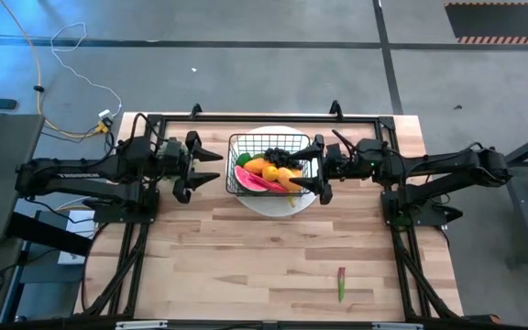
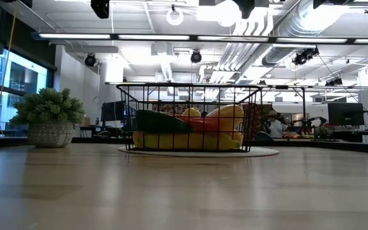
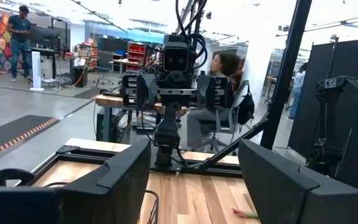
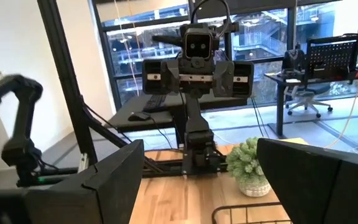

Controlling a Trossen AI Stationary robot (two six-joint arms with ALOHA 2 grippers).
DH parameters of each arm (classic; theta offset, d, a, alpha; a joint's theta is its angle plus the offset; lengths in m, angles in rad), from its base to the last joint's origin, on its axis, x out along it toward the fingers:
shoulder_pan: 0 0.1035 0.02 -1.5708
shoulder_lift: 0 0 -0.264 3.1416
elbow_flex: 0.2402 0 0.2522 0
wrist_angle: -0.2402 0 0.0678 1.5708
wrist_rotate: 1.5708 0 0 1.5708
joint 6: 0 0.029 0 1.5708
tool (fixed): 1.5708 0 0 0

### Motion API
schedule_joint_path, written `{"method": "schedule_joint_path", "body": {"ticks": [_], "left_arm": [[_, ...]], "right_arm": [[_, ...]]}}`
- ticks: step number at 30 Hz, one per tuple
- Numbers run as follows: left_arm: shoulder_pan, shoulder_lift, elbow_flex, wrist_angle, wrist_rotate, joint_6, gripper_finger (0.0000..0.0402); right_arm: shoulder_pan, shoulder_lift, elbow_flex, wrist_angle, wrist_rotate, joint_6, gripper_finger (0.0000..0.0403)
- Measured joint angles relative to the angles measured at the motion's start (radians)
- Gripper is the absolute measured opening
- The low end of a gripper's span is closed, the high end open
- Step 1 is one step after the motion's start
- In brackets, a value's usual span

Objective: Build produce basket
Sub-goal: Put the green dragon fruit leaf into the wire basket

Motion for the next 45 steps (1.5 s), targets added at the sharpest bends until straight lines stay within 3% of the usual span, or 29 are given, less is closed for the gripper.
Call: {"method": "schedule_joint_path", "body": {"ticks": [15,18,23,29,33,39,45], "left_arm": [[0.000,0.000,0.000,0.000,0.002,0.000,0.0231],[0.000,0.000,0.000,0.000,0.002,0.000,0.0231],[0.000,0.000,0.000,0.000,0.002,0.000,0.0231],[0.000,0.000,0.000,0.000,0.001,0.000,0.0231],[0.000,0.000,0.000,0.000,0.000,0.000,0.0231],[0.001,0.000,0.000,0.006,-0.002,0.000,0.0231],[0.001,0.000,0.000,0.006,-0.002,0.000,0.0231]], "right_arm": [[0.000,0.000,0.000,-0.005,0.000,0.021,0.0293],[0.000,0.000,0.000,-0.005,0.001,0.089,0.0293],[0.006,0.000,0.062,-0.151,0.008,0.424,0.0293],[0.125,0.014,0.239,-0.756,-0.082,0.668,0.0293],[0.281,0.047,0.296,-1.050,-0.076,0.953,0.0293],[0.554,0.135,0.263,-1.113,-0.024,1.592,0.0293],[0.710,0.281,0.259,-1.155,-0.027,1.903,0.0293]]}}
